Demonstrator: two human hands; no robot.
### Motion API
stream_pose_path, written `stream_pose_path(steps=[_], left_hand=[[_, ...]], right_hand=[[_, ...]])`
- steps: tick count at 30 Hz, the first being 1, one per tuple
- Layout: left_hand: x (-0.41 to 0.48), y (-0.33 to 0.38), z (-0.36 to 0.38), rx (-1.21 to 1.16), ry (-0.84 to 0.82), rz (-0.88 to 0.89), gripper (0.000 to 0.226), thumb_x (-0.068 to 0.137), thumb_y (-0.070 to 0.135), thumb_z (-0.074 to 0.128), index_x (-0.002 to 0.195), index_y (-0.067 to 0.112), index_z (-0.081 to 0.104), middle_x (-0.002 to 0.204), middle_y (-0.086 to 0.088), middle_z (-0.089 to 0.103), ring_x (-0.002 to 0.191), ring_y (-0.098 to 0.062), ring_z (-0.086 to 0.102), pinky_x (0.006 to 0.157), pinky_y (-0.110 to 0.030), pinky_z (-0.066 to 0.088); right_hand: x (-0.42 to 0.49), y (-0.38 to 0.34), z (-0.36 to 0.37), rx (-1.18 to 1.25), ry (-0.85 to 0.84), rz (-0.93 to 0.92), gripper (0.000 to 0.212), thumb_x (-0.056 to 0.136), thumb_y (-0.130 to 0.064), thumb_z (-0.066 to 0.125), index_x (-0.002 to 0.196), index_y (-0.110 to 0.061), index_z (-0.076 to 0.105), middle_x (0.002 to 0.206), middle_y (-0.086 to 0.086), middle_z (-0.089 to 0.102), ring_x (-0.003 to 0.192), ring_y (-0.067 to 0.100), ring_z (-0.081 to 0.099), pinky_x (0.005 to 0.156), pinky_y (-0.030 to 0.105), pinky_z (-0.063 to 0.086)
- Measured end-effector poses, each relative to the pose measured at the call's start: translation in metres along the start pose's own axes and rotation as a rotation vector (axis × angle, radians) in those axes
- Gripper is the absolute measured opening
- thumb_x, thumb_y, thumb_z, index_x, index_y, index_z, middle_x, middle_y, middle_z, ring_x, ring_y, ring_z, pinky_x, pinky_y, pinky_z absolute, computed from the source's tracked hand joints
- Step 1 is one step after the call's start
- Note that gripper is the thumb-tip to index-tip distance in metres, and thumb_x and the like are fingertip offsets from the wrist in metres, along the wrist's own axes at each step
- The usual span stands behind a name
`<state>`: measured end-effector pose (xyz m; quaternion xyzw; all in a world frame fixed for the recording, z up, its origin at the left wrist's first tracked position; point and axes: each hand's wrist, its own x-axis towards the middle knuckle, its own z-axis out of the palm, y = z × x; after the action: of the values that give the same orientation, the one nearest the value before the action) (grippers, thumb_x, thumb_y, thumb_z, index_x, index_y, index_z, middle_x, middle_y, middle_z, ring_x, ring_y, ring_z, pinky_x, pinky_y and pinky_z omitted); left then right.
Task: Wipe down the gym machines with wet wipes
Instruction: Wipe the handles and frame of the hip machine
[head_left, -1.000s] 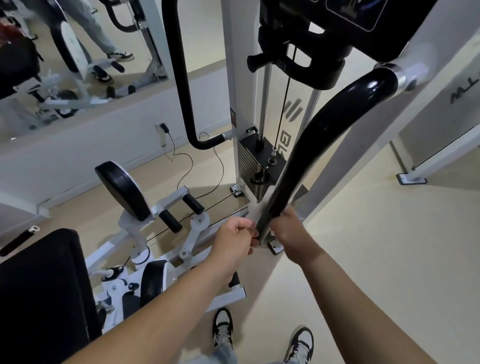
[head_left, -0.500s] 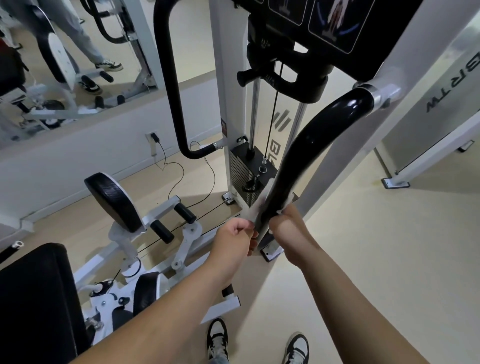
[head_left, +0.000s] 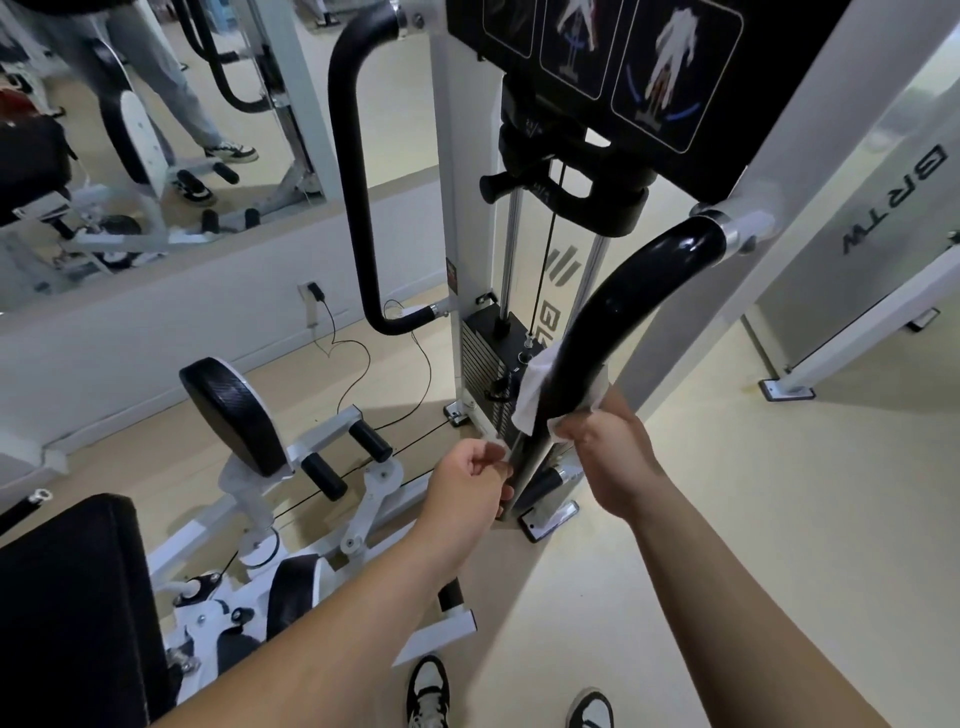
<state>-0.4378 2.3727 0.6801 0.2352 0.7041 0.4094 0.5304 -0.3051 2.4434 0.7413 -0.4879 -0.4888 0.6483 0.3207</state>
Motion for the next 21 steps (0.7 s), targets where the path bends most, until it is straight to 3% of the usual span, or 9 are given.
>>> stream_pose_path(steps=[2, 4, 7, 10, 12, 14, 17, 19, 21], left_hand=[[-0.002, -0.001, -0.001, 0.022, -0.010, 0.007, 0.016, 0.104, 0.011, 0.053, 0.111, 0.020, 0.063, 0.109, -0.005, 0.073, 0.080, -0.010, 0.067, 0.066, -0.021, 0.056], [-0.003, -0.003, -0.003, 0.049, -0.018, 0.012, 0.016, 0.104, 0.012, 0.053, 0.111, 0.021, 0.064, 0.109, -0.003, 0.073, 0.085, -0.013, 0.071, 0.070, -0.022, 0.058], [-0.006, -0.006, -0.007, 0.091, -0.016, 0.019, 0.018, 0.104, 0.013, 0.052, 0.112, 0.024, 0.064, 0.108, 0.001, 0.073, 0.092, -0.014, 0.073, 0.081, -0.030, 0.061], [-0.007, -0.009, -0.008, 0.074, -0.010, 0.021, 0.019, 0.104, 0.012, 0.052, 0.112, 0.024, 0.065, 0.107, 0.000, 0.073, 0.085, -0.010, 0.071, 0.084, -0.033, 0.061], [-0.007, -0.009, -0.006, 0.056, -0.017, 0.030, 0.019, 0.104, 0.011, 0.052, 0.111, 0.022, 0.066, 0.107, -0.001, 0.073, 0.082, -0.009, 0.070, 0.078, -0.028, 0.060], [-0.007, -0.008, -0.004, 0.028, -0.024, 0.045, 0.019, 0.104, 0.010, 0.052, 0.112, 0.020, 0.066, 0.107, -0.003, 0.072, 0.079, -0.008, 0.069, 0.068, -0.020, 0.058], [-0.006, -0.004, -0.002, 0.018, -0.028, 0.070, 0.017, 0.104, 0.011, 0.053, 0.113, 0.018, 0.066, 0.105, -0.005, 0.073, 0.074, -0.005, 0.068, 0.063, -0.018, 0.056], [-0.006, -0.005, -0.003, 0.020, -0.027, 0.077, 0.017, 0.104, 0.011, 0.054, 0.112, 0.019, 0.066, 0.106, -0.006, 0.073, 0.075, -0.007, 0.068, 0.064, -0.019, 0.056], [-0.007, -0.008, -0.004, 0.022, -0.020, 0.073, 0.017, 0.104, 0.010, 0.053, 0.112, 0.018, 0.066, 0.107, -0.007, 0.073, 0.078, -0.010, 0.068, 0.066, -0.021, 0.057]], right_hand=[[0.001, 0.002, -0.004, -0.129, -0.063, -0.067, 0.037, 0.079, 0.005, 0.053, 0.104, -0.019, 0.066, 0.093, -0.007, 0.069, 0.094, 0.011, 0.063, 0.072, 0.016, 0.050], [0.002, -0.004, -0.010, -0.234, -0.017, -0.156, 0.036, 0.075, -0.002, 0.050, 0.098, -0.021, 0.069, 0.090, -0.012, 0.073, 0.094, 0.011, 0.067, 0.077, 0.022, 0.051], [0.000, -0.019, -0.021, -0.051, 0.115, -0.246, 0.038, 0.058, 0.000, 0.045, 0.081, -0.019, 0.068, 0.073, -0.012, 0.068, 0.077, 0.007, 0.065, 0.066, 0.020, 0.046], [-0.002, -0.022, -0.022, 0.077, -0.045, -0.279, 0.027, 0.060, 0.002, 0.055, 0.084, -0.007, 0.062, 0.081, 0.015, 0.051, 0.078, 0.030, 0.046, 0.072, 0.038, 0.037], [0.000, -0.019, -0.019, -0.003, -0.037, -0.251, 0.018, 0.070, 0.001, 0.061, 0.087, 0.003, 0.058, 0.084, 0.022, 0.051, 0.084, 0.031, 0.050, 0.079, 0.039, 0.042], [0.000, -0.013, -0.013, -0.174, 0.057, -0.297, 0.019, 0.080, 0.006, 0.054, 0.095, 0.001, 0.064, 0.088, 0.013, 0.063, 0.091, 0.015, 0.062, 0.085, 0.029, 0.049], [-0.002, -0.002, 0.001, -0.238, 0.177, -0.301, 0.041, 0.079, -0.005, 0.041, 0.112, -0.007, 0.064, 0.096, 0.017, 0.069, 0.090, 0.026, 0.066, 0.084, 0.042, 0.058], [0.004, 0.016, 0.005, -0.327, 0.231, -0.262, 0.037, 0.076, -0.010, 0.040, 0.102, -0.021, 0.064, 0.079, 0.011, 0.065, 0.071, 0.023, 0.063, 0.069, 0.041, 0.057], [0.007, 0.042, 0.007, -0.405, 0.139, -0.157, 0.036, 0.074, -0.011, 0.044, 0.095, -0.033, 0.062, 0.076, 0.003, 0.067, 0.072, 0.025, 0.067, 0.067, 0.046, 0.060]])
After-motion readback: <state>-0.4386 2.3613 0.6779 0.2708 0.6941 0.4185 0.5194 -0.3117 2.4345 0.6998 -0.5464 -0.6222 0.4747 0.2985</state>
